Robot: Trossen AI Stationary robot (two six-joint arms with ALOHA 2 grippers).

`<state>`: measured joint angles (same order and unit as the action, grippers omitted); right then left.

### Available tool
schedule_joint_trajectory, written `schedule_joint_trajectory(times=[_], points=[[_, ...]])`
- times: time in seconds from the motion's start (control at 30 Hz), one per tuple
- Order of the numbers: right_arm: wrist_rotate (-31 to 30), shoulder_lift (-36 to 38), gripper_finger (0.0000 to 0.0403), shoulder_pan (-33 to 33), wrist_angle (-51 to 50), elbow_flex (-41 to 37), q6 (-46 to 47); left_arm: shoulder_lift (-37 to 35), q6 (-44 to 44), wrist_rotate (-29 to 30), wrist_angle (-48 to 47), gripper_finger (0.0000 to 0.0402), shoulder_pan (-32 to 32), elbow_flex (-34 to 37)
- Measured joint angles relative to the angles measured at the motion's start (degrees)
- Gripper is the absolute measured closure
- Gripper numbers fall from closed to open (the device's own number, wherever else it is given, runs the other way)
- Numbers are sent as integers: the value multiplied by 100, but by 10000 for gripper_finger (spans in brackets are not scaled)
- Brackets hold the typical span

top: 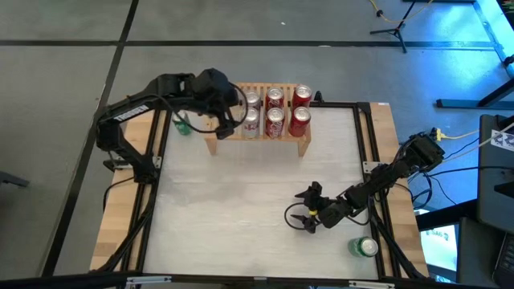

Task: Place canned beverage on shelf
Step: Put the top green soda can on the shelf

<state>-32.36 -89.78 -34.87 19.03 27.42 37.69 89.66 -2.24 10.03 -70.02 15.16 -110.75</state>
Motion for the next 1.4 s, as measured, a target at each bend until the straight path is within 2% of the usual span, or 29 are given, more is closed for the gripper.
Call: schedule_joint_trajectory(times=[0.43, 0.53, 0.87, 1.07, 1.4], points=[[92, -151, 29, -4, 64, 0, -2, -476, 1332, 1231, -1911, 53, 544, -1], [93, -151, 29, -3, 65, 0, -2, -503, 1582, 1446, -1977, 54, 739, 79], [137, -151, 29, -4, 59, 0, 85, -953, 2062, 1311, -1775, 54, 1943, 1489], [137, -151, 29, 2, 59, 0, 83, -1013, 1984, 1167, -1644, 54, 2606, 2411], [105, -151, 29, 2, 61, 0, 44, -1015, 1755, 1160, -1063, 54, 2861, 3544]])
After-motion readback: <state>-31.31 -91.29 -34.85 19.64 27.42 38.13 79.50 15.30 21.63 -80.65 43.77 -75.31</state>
